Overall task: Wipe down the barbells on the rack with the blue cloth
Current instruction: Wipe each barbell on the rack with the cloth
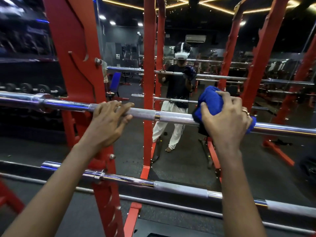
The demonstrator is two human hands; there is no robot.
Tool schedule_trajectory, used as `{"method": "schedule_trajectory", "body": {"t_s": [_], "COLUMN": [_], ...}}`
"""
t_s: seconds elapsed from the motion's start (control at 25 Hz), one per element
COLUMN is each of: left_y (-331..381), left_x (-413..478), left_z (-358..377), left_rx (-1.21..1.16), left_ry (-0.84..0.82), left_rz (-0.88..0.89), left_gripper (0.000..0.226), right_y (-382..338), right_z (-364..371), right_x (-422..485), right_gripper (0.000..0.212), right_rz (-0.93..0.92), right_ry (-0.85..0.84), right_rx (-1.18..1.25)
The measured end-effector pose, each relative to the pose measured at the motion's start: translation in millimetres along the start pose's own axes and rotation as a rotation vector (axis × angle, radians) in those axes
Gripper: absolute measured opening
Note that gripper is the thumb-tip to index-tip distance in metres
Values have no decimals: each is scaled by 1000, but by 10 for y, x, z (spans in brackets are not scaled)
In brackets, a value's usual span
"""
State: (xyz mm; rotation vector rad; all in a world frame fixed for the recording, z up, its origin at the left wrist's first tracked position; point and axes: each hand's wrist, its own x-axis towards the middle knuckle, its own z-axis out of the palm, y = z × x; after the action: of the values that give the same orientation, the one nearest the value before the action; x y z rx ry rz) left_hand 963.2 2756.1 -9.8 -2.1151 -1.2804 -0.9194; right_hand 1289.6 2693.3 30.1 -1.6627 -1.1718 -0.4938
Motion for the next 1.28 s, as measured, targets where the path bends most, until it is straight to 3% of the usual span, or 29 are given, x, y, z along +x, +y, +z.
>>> {"method": "schedule_trajectory", "body": {"t_s": [0.16,0.32,0.48,0.6,0.84,1.12,1.28], "left_y": [-7,-97,-282,-254,-514,-1126,-1354], "left_x": [-42,-45,-116,-156,-194,-571,-530], "left_z": [35,-97,-200,-180,-369,-406,-406], "left_rx": [33,11,75,78,136,7,63], "left_ry": [40,-41,-85,-85,-66,-51,32], "left_rz": [-43,-14,0,-23,-68,-71,-61], "left_gripper": [44,47,52,54,49,55,51], "right_y": [-533,-712,-278,-396,-997,-1053,-1325], "right_z": [239,318,146,222,510,625,913], "right_x": [-433,-558,-307,-403,-762,-820,-1185], "right_gripper": [53,54,55,53,53,57,59], "right_rz": [-249,-455,-256,-142,-377,-87,-224], "right_ry": [-75,-132,-67,6,-81,128,147], "right_rx": [-22,88,144,112,193,254,242]}}
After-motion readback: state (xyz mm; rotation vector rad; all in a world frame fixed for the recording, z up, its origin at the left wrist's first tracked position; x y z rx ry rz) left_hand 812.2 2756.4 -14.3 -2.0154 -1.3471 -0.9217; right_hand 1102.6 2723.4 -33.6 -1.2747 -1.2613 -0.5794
